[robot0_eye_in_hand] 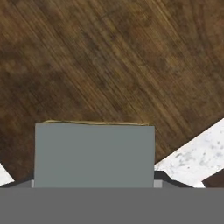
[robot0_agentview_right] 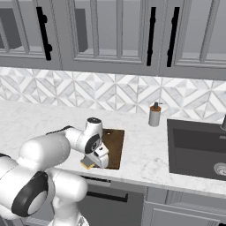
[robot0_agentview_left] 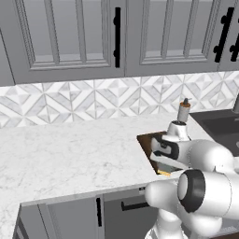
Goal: Pick up the sponge from the counter and clean the cutting board by briefly scrubbing or pressing down on the cutting board. Once finished, release the sponge.
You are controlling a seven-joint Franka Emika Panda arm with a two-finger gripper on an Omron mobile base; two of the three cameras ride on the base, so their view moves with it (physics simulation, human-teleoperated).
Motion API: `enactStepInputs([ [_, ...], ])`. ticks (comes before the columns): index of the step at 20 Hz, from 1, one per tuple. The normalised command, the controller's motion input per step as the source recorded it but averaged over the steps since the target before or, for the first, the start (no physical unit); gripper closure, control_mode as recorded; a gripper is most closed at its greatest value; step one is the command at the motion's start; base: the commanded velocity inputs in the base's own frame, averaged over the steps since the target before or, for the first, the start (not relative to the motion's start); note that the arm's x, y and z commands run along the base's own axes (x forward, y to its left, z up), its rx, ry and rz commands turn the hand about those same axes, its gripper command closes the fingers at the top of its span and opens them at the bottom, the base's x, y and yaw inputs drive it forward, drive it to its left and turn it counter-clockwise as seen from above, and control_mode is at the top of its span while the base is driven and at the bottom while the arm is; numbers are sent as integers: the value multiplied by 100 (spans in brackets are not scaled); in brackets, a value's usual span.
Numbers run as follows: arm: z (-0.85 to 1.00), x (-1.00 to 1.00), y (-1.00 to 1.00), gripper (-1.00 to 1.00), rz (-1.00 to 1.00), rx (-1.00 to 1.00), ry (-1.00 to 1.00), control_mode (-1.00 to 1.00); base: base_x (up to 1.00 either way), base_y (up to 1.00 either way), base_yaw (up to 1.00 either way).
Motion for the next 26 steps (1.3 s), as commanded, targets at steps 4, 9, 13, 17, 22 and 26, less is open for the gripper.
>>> enactStepInputs([
  [4, -29, 1, -42, 100, 4, 5, 0, -100, 0, 0, 0],
  [9, -48, 0, -39, 100, 5, 4, 0, -100, 0, 0, 0],
  [13, -40, 0, -39, 100, 4, 3, 0, -100, 0, 0, 0],
  [17, -17, -2, -19, 100, 0, 1, -16, -100, 0, 0, 0],
  [22, -28, 0, -30, 100, 0, 0, -4, -100, 0, 0, 0],
  [26, -10, 0, -30, 100, 0, 0, -8, -100, 0, 0, 0],
])
